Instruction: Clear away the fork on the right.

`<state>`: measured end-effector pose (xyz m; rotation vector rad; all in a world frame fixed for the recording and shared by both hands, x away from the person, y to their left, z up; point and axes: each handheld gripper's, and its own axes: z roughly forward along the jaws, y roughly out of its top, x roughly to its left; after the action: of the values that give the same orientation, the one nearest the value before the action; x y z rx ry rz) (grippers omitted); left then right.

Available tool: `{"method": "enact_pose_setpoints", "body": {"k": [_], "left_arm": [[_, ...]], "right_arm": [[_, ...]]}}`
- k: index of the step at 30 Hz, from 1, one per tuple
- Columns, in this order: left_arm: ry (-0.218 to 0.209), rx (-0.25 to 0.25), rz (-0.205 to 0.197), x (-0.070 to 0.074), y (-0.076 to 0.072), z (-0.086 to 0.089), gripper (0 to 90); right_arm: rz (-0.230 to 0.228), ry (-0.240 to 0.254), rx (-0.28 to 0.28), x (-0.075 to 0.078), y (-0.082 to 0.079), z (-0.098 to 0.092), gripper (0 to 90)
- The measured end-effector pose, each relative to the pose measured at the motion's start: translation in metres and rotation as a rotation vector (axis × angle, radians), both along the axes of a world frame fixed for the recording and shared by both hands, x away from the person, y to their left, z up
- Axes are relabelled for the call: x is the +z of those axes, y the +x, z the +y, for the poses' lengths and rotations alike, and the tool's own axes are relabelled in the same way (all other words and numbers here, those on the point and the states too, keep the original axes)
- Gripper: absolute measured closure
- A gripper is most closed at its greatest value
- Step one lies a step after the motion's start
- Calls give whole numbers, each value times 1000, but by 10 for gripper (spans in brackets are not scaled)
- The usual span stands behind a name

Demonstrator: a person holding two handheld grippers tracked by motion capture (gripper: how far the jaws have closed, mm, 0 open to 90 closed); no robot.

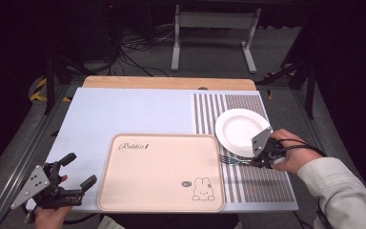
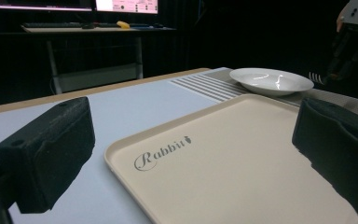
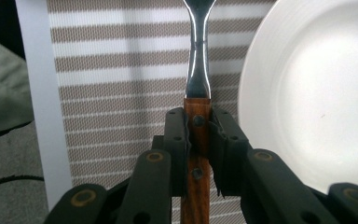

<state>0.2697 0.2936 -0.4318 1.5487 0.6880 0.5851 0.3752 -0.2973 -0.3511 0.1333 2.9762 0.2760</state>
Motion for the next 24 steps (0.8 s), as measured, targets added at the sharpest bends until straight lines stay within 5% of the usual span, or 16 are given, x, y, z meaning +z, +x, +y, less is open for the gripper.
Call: {"method": "enact_pose_setpoints", "body": {"k": [7,24], "left_arm": [[0,2,-1,0,0,0,0],[1,-8,4,1,0,1,0]], "right_arm": [[-24,33,-12,6,3,22,781],[-40,91,107,12,11,87,781]]}}
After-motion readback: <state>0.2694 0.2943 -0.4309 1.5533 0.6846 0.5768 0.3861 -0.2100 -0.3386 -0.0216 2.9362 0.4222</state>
